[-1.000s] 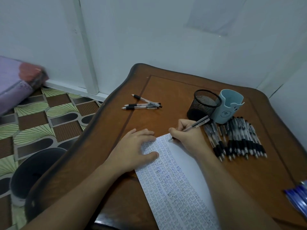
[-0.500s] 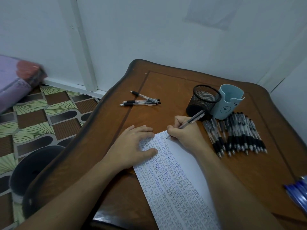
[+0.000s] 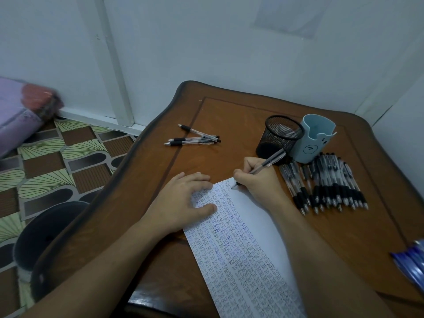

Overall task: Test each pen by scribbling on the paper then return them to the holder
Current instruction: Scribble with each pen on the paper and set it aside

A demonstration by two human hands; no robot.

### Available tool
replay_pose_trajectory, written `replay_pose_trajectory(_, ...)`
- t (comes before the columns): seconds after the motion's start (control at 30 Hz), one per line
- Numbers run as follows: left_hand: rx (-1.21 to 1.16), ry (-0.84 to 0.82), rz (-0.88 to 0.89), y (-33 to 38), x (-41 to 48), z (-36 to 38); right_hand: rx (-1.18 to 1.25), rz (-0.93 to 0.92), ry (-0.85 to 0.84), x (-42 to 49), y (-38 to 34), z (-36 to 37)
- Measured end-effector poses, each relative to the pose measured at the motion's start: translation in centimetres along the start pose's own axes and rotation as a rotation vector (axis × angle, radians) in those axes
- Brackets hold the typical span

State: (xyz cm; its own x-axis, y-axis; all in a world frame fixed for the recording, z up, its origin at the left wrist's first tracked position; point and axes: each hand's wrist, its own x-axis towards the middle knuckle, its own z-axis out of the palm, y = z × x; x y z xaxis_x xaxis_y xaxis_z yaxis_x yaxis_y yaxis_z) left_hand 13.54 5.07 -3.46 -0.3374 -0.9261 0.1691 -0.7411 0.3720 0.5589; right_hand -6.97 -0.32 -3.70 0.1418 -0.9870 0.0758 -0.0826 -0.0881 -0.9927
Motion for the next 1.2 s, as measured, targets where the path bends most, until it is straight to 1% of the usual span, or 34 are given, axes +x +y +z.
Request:
replay_pose_trajectory(0.27,0.005,0.001,0.003,-0.13,-0.04,0.07,0.009,0.024,-0.037,-0.02,0.13,0.21)
replay_pose_trajectory(0.37,0.000,0.000,0.004,-0.15,0.01,0.07,0.022,0.014,-0.020,0.04,0.14,0.08)
replay_pose_trajectory(0.5,0.000,0.010,0.003,-0.21,0.04,0.08,-0.002,0.014,-0.022,-0.08,0.11,0.20)
replay_pose_trajectory(0.7,0.008,-0.001,0.011,-0.13,0.01,0.09,-0.040,-0.016,0.021,0.00,0.21,0.01)
replay_pose_trajectory(0.93,0.009,0.002,0.006,-0.23,0.05,0.16,-0.035,0.002,-0.014,-0.05,0.04,0.08)
replay_pose_trajectory(1.07,0.009,0.004,0.006,-0.24,0.03,0.17,-0.011,-0.001,0.036,-0.17,-0.17,-0.06)
replay_pose_trajectory(1.2,0.007,0.002,0.007,-0.28,-0.03,0.16,-0.041,-0.016,0.026,-0.08,0.00,-0.02)
